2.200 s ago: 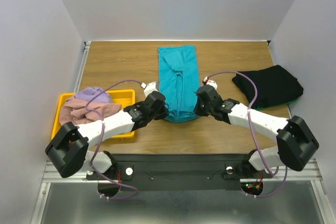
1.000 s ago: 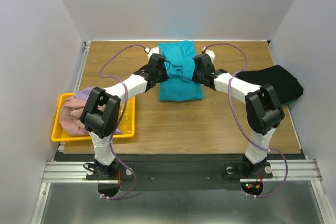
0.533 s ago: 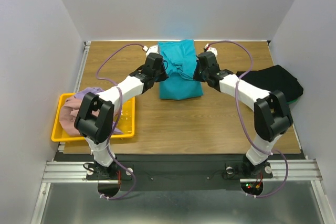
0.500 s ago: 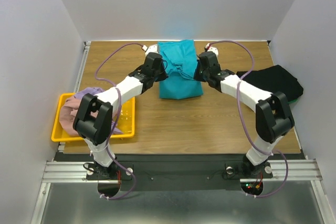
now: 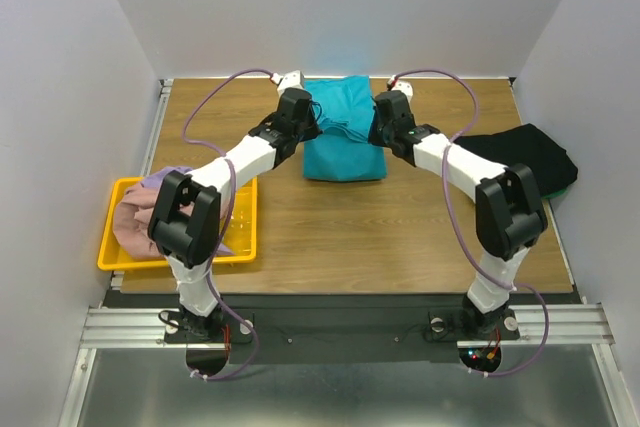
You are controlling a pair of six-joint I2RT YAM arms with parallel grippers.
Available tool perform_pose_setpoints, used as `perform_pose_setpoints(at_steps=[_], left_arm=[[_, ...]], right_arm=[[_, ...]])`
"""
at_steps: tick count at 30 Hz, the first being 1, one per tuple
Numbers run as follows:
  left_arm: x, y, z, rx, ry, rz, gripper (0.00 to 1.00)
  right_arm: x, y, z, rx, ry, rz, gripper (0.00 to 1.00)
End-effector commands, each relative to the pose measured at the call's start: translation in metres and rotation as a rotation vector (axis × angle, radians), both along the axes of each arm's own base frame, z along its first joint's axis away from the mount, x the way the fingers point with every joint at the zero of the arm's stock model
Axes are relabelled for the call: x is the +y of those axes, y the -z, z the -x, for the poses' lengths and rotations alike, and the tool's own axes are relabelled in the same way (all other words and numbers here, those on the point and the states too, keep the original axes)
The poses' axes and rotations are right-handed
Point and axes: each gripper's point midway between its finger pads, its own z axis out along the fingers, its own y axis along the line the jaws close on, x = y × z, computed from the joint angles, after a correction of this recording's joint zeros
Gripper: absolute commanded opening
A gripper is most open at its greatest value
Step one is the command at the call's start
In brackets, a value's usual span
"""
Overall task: Fold and stack the t-shirts
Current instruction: Fold the tshirt
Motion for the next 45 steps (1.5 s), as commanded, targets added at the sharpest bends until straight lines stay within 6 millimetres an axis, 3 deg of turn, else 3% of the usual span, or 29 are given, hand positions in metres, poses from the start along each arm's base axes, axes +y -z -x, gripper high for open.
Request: perform_pose_setpoints(at_steps=[1, 6, 9, 11, 12, 18, 20, 21, 22, 24, 25, 26, 27, 28, 29, 30, 31, 32, 33, 34, 35, 36, 38, 39, 41, 45], left_arm=[[0.008, -0.024, -0.036, -0.089, -0.056, -0.006, 0.00], [0.009, 0.012, -0.059, -0.016, -0.057, -0.013, 0.00], [0.012, 0.026, -0.067, 0.005, -0.058, -0.022, 0.00], [0.008, 0.025, -0.074, -0.014, -0.032, -0.025, 0.00], [0.004, 0.035, -0.075, -0.004, 0.002, -0.046, 0.00], [0.006, 0.046, -0.086, 0.001, 0.010, -0.073, 0.02], [0.004, 0.040, -0.091, -0.017, 0.024, -0.082, 0.19], [0.002, 0.038, -0.091, -0.018, 0.034, -0.083, 0.49], [0.002, 0.034, -0.091, -0.022, 0.040, -0.083, 0.61], [-0.001, 0.019, -0.089, -0.047, 0.060, -0.080, 0.81], [0.000, 0.012, -0.088, -0.058, 0.062, -0.073, 0.83], [0.001, 0.001, -0.084, -0.074, 0.067, -0.069, 0.85], [0.002, -0.004, -0.080, -0.079, 0.070, -0.069, 0.85], [0.003, -0.011, -0.076, -0.088, 0.073, -0.062, 0.86], [0.006, -0.005, -0.068, -0.073, 0.076, -0.065, 0.86], [0.008, -0.021, -0.059, -0.096, 0.079, -0.042, 0.89], [0.011, -0.009, -0.049, -0.078, 0.085, -0.044, 0.89], [0.010, -0.011, -0.041, -0.082, 0.093, -0.030, 0.89], [0.007, -0.029, -0.033, -0.121, 0.112, 0.011, 0.92], [0.009, -0.011, -0.021, -0.086, 0.115, 0.009, 0.94], [0.004, -0.009, -0.011, -0.074, 0.148, 0.030, 0.94], [0.000, -0.013, -0.004, -0.078, 0.164, 0.061, 0.94], [-0.003, 0.009, 0.013, -0.028, 0.178, 0.065, 0.94], [-0.005, 0.011, 0.018, -0.021, 0.186, 0.077, 0.94], [-0.008, 0.026, 0.030, 0.009, 0.199, 0.099, 0.94], [-0.029, 0.018, 0.035, -0.012, 0.286, 0.180, 0.94]], right_arm=[[-0.007, -0.020, -0.039, -0.089, 0.043, 0.020, 0.00], [0.001, 0.014, -0.059, -0.036, 0.018, 0.016, 0.00], [0.000, 0.023, -0.067, -0.030, 0.031, 0.013, 0.00], [-0.004, 0.035, -0.072, -0.021, 0.062, 0.029, 0.01], [-0.006, 0.034, -0.074, -0.027, 0.074, 0.033, 0.01], [-0.008, 0.042, -0.083, -0.032, 0.086, 0.041, 0.12], [-0.008, 0.039, -0.084, -0.038, 0.088, 0.041, 0.25], [-0.007, 0.034, -0.084, -0.045, 0.083, 0.036, 0.31], [-0.006, 0.031, -0.084, -0.050, 0.079, 0.032, 0.45], [-0.003, 0.019, -0.082, -0.063, 0.052, 0.023, 0.58], [-0.002, 0.013, -0.080, -0.072, 0.041, 0.015, 0.62], [-0.001, 0.013, -0.076, -0.065, 0.021, 0.019, 0.68], [0.000, 0.001, -0.072, -0.082, 0.008, 0.006, 0.70], [0.000, -0.002, -0.069, -0.083, -0.001, 0.005, 0.79], [0.000, -0.006, -0.066, -0.087, -0.011, 0.002, 0.88], [0.002, -0.001, -0.057, -0.068, -0.032, -0.007, 1.00], [0.003, -0.012, -0.052, -0.081, -0.044, -0.022, 1.00], [0.004, -0.012, -0.047, -0.074, -0.058, -0.036, 1.00], [0.009, -0.006, -0.037, -0.048, -0.096, -0.059, 1.00], [0.012, -0.011, -0.030, -0.047, -0.115, -0.083, 1.00], [0.014, -0.009, -0.023, -0.038, -0.130, -0.097, 1.00], [0.014, 0.007, -0.010, 0.006, -0.148, -0.105, 1.00], [0.012, 0.006, 0.000, 0.012, -0.142, -0.134, 1.00], [0.011, 0.021, 0.012, 0.049, -0.152, -0.136, 1.00], [0.015, 0.022, 0.016, 0.034, -0.175, -0.160, 1.00], [0.039, 0.011, 0.008, 0.004, -0.277, -0.225, 1.00]])
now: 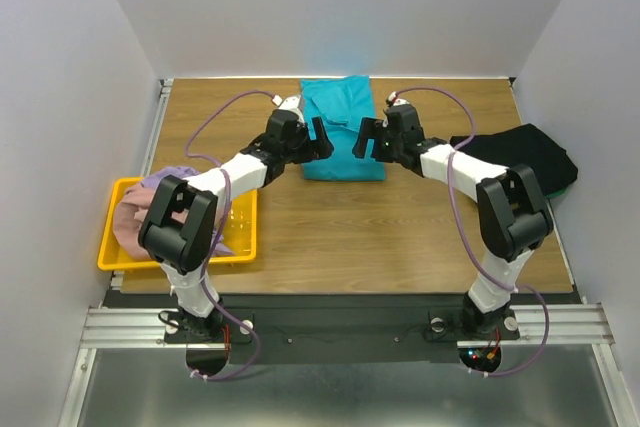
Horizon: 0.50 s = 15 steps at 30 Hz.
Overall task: Fold and stack the t-shirts
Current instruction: Fold the tshirt
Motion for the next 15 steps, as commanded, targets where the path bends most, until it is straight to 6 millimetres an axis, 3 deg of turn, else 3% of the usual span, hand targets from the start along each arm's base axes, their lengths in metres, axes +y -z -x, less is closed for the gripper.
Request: perform_pose_setpoints(at_steps=[1, 3, 5, 8, 12, 15], left_arm=[[-0.033, -0.026, 0.001, -0.060, 0.104, 0.137, 0.94], [-0.042, -0.026, 0.001, -0.058, 0.126, 0.141, 0.94], [-0.048, -0.014, 0.000, -0.041, 0.137, 0.131, 0.94], [-0.048, 0.017, 0.005, 0.025, 0.152, 0.106, 0.94], [-0.038, 0.055, 0.020, 0.106, 0.130, 0.070, 0.94], [-0.023, 0.080, 0.039, 0.159, 0.106, 0.038, 0.94]], right_arm=[[0.034, -0.025, -0.017, -0.074, -0.107, -0.138, 1.00], [0.041, -0.025, -0.020, -0.078, -0.118, -0.177, 1.00], [0.041, -0.012, -0.023, -0.060, -0.097, -0.176, 1.00], [0.035, 0.009, -0.023, -0.025, -0.064, -0.151, 1.00], [0.023, 0.047, 0.001, 0.066, -0.037, -0.122, 1.00], [0.016, 0.054, 0.020, 0.096, -0.025, -0.130, 1.00]])
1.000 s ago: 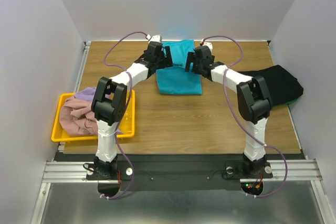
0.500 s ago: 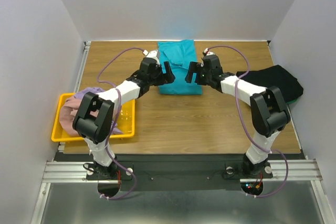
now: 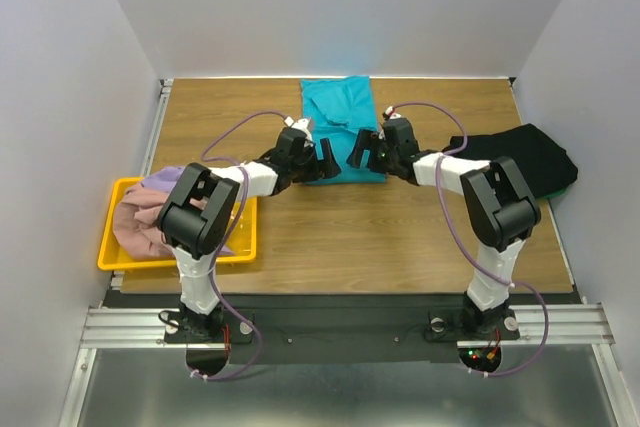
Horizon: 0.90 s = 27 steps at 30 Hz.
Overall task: Fold and stack the t-shirts
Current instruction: Fold the tshirt
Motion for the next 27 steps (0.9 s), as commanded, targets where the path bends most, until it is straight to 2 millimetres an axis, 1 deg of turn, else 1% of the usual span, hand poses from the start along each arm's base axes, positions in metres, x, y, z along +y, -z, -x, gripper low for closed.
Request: perform_pose_setpoints(at_steps=[1, 2, 3, 4, 5, 6, 7, 8, 9, 10, 11, 12, 13, 14, 15, 16, 17, 18, 19, 20, 21, 22, 23, 24, 25, 26, 27], left_arm=[[0.011, 0.011, 0.021, 0.019, -0.015, -0.006, 0.94], [0.019, 0.027, 0.036, 0.059, -0.024, -0.016, 0.94], [0.019, 0.024, 0.040, 0.054, -0.024, 0.000, 0.94], [0.020, 0.027, 0.047, 0.066, -0.021, 0.004, 0.94], [0.024, 0.038, 0.060, 0.095, -0.016, -0.002, 0.94], [0.021, 0.032, 0.067, 0.086, -0.012, 0.006, 0.94], [0.022, 0.033, 0.074, 0.085, -0.012, 0.005, 0.94], [0.027, 0.043, 0.088, 0.108, -0.010, -0.013, 0.94], [0.022, 0.035, 0.098, 0.095, -0.009, -0.005, 0.94], [0.022, 0.036, 0.107, 0.100, -0.006, -0.006, 0.94], [0.025, 0.046, 0.126, 0.128, 0.003, -0.022, 0.94], [0.024, 0.037, 0.131, 0.114, -0.018, -0.002, 0.94], [0.016, 0.037, 0.149, 0.121, 0.012, -0.002, 0.94], [0.024, 0.046, 0.162, 0.137, -0.007, -0.026, 0.94], [0.026, 0.040, 0.170, 0.145, -0.028, -0.014, 0.94], [0.020, 0.039, 0.187, 0.151, -0.001, -0.016, 0.94], [0.024, 0.042, 0.198, 0.164, 0.001, -0.024, 0.94], [0.025, 0.040, 0.203, 0.157, -0.007, -0.023, 0.94], [0.026, 0.031, 0.212, 0.147, -0.010, -0.003, 0.94], [0.025, 0.025, 0.216, 0.138, -0.002, 0.006, 0.94], [0.024, 0.009, 0.214, 0.101, -0.016, 0.040, 0.95], [0.027, 0.007, 0.217, 0.103, -0.022, 0.036, 0.95], [0.024, -0.003, 0.217, 0.083, -0.017, 0.049, 0.95], [0.025, -0.015, 0.216, 0.061, -0.019, 0.067, 0.95], [0.025, -0.022, 0.216, 0.049, -0.021, 0.077, 0.95], [0.024, -0.030, 0.215, 0.032, -0.018, 0.090, 0.95], [0.026, -0.039, 0.215, 0.015, -0.026, 0.103, 0.95]], right_arm=[[-0.008, 0.001, 0.020, 0.016, 0.024, -0.034, 1.00], [-0.013, 0.014, 0.037, 0.052, 0.024, -0.030, 1.00], [-0.014, 0.008, 0.043, 0.046, 0.022, -0.042, 1.00], [-0.016, 0.010, 0.051, 0.056, 0.028, -0.044, 1.00], [-0.021, 0.024, 0.070, 0.093, 0.028, -0.035, 1.00], [-0.022, 0.018, 0.076, 0.083, 0.032, -0.047, 1.00], [-0.022, 0.021, 0.087, 0.094, 0.030, -0.049, 1.00], [-0.028, 0.033, 0.105, 0.134, 0.035, -0.041, 1.00], [-0.030, 0.036, 0.115, 0.145, 0.037, -0.038, 1.00], [-0.027, 0.027, 0.124, 0.127, 0.028, -0.052, 1.00], [-0.034, 0.040, 0.146, 0.169, 0.034, -0.041, 1.00], [-0.037, 0.039, 0.155, 0.170, 0.043, -0.046, 1.00], [-0.035, 0.028, 0.163, 0.149, 0.041, -0.074, 1.00], [-0.042, 0.037, 0.183, 0.190, 0.062, -0.089, 1.00], [-0.042, 0.034, 0.191, 0.191, 0.058, -0.111, 1.00], [-0.041, 0.033, 0.199, 0.195, 0.050, -0.126, 1.00], [-0.039, 0.016, 0.203, 0.157, 0.042, -0.167, 1.00], [-0.041, 0.014, 0.209, 0.155, 0.039, -0.175, 1.00], [-0.042, 0.006, 0.217, 0.137, 0.029, -0.192, 1.00], [-0.042, 0.002, 0.220, 0.129, 0.022, -0.199, 1.00], [-0.041, -0.005, 0.223, 0.114, 0.002, -0.213, 1.00], [-0.039, -0.013, 0.223, 0.092, -0.016, -0.225, 1.00], [-0.037, -0.026, 0.224, 0.052, -0.040, -0.242, 1.00], [-0.035, -0.034, 0.223, 0.030, -0.056, -0.253, 1.00], [-0.033, -0.042, 0.222, 0.007, -0.072, -0.260, 1.00], [-0.031, -0.054, 0.218, -0.023, -0.084, -0.270, 1.00], [-0.028, -0.061, 0.217, -0.040, -0.101, -0.274, 1.00]])
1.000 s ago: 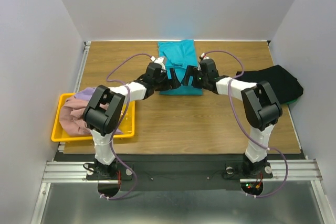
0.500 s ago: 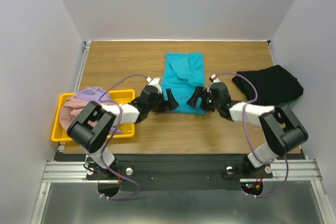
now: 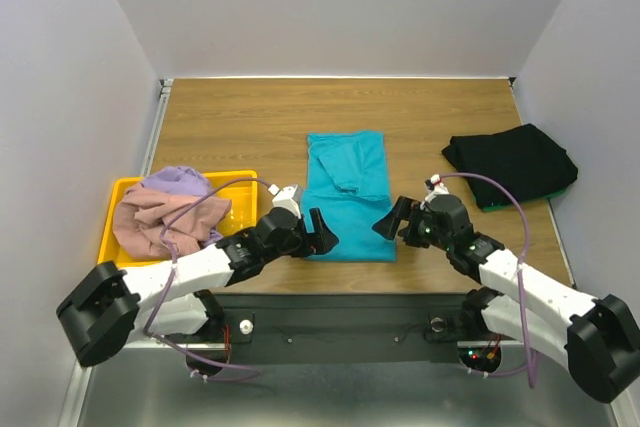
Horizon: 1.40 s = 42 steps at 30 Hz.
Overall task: Fold and stack the t-shirts
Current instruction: Fold the tshirt
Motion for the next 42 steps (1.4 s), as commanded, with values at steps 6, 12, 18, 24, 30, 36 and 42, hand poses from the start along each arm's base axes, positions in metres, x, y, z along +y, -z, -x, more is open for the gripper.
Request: perform_pose_setpoints(at_steps=[6, 12, 18, 24, 30, 36, 42], left_arm=[[0.027, -0.029, -0.010, -0.056, -0.150, -0.004, 0.97], [0.044, -0.012, -0.006, -0.008, -0.222, -0.050, 0.98], [0.047, 0.000, -0.001, 0.024, -0.222, -0.061, 0.98], [0.048, 0.009, 0.003, 0.044, -0.210, -0.072, 0.98], [0.045, 0.015, 0.003, 0.055, -0.195, -0.097, 0.89], [0.040, 0.026, 0.002, 0.068, -0.178, -0.115, 0.71], [0.034, 0.037, 0.003, 0.095, -0.146, -0.152, 0.58]], right_arm=[[0.029, -0.052, -0.026, -0.112, -0.100, -0.025, 1.00], [0.050, -0.041, -0.076, -0.077, -0.024, -0.024, 1.00], [0.054, -0.016, -0.128, -0.064, 0.103, 0.061, 1.00], [0.042, -0.044, -0.142, -0.160, 0.157, 0.099, 1.00], [0.019, -0.061, -0.106, -0.145, 0.104, 0.182, 1.00], [-0.004, -0.015, -0.028, 0.052, 0.053, 0.155, 1.00], [-0.002, 0.025, 0.025, 0.232, -0.091, 0.143, 1.00]])
